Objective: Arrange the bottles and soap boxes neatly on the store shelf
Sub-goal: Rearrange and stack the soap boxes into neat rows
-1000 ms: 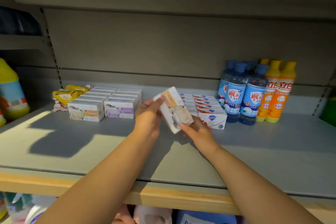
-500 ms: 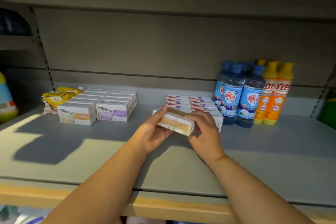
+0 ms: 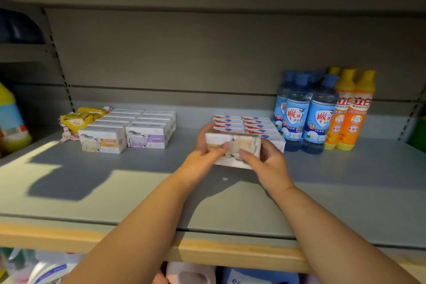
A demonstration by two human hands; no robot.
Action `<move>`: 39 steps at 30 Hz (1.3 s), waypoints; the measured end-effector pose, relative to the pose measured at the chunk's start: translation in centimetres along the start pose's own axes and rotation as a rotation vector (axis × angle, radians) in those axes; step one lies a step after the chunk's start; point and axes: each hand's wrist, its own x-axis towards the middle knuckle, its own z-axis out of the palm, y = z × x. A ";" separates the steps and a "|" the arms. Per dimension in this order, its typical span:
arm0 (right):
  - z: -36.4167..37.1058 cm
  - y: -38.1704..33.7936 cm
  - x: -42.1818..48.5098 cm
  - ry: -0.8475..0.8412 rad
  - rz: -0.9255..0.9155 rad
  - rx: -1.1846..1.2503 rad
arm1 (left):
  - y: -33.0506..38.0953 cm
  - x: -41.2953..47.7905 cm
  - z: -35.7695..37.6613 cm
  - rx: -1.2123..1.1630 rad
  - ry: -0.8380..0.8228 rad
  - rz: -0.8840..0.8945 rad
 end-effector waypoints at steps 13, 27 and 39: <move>-0.6 -1.1 0.4 -0.094 0.716 0.648 | 0.0 -0.6 0.9 0.418 0.116 0.379; 1.0 -0.8 -1.0 -0.145 0.122 0.042 | 0.0 0.7 0.5 -0.120 0.217 -0.327; -0.5 -1.6 0.3 -0.101 0.863 0.678 | 0.1 -0.5 0.9 0.266 0.008 0.146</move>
